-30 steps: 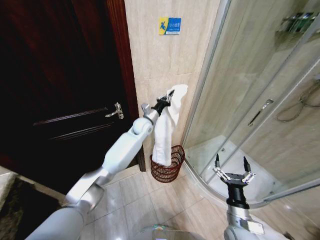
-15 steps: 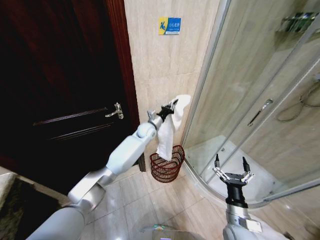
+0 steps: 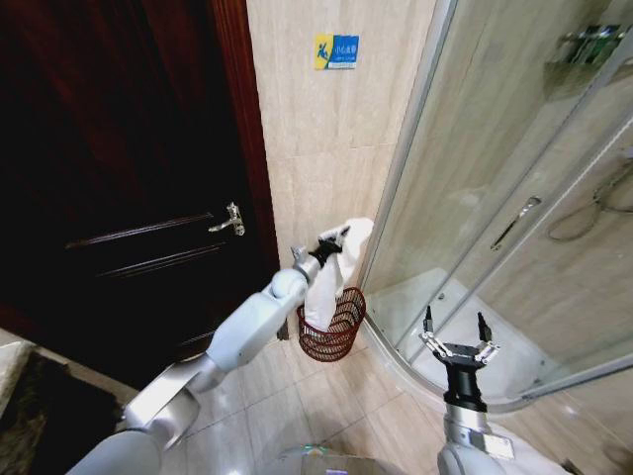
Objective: Discard the used towel into the hamper.
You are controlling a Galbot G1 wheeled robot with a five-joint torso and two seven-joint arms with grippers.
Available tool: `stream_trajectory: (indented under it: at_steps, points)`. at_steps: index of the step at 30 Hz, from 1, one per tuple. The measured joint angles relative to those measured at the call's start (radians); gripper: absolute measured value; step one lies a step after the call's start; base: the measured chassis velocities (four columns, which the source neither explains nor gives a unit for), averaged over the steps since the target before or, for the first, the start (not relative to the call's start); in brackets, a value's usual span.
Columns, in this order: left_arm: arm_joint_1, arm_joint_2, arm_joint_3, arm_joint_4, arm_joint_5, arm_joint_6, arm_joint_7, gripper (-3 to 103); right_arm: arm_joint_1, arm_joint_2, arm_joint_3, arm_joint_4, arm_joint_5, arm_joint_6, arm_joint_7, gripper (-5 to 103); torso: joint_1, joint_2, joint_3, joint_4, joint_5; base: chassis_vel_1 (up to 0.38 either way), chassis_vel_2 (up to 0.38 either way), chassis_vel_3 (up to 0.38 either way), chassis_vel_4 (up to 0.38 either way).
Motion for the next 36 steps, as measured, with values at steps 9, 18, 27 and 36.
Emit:
stream_trajectory:
  at_steps: [9, 18, 27, 36]
  points:
    - [-0.005, -0.036, 0.086, -0.024, 0.0, -0.01, 0.012, 2, -0.016, -0.002, 0.014, -0.002, 0.011, 0.013, 0.001, 100, 0.0, 0.0, 0.0, -0.0001, 0.0001, 0.0, 0.0, 0.0, 0.0]
    - [-0.034, -0.051, 0.097, -0.014, -0.004, -0.018, 0.018, 2, -0.012, 0.001, 0.016, -0.007, 0.012, 0.014, 0.002, 100, 0.0, 0.0, 0.0, -0.0001, 0.0, 0.0, 0.0, 0.0, 0.0]
    - [-0.033, -0.047, 0.084, 0.068, 0.004, -0.047, 0.023, 2, -0.011, 0.003, 0.017, -0.017, 0.006, 0.017, 0.002, 100, 0.0, 0.0, 0.0, -0.0001, -0.0001, 0.0, 0.0, 0.0, 0.0]
    - [-0.003, -0.041, 0.05, 0.152, 0.041, -0.079, 0.028, 2, -0.008, 0.001, 0.013, -0.019, 0.001, 0.017, 0.002, 100, 0.0, 0.0, 0.0, 0.0, -0.0001, 0.0, 0.0, 0.0, 0.0]
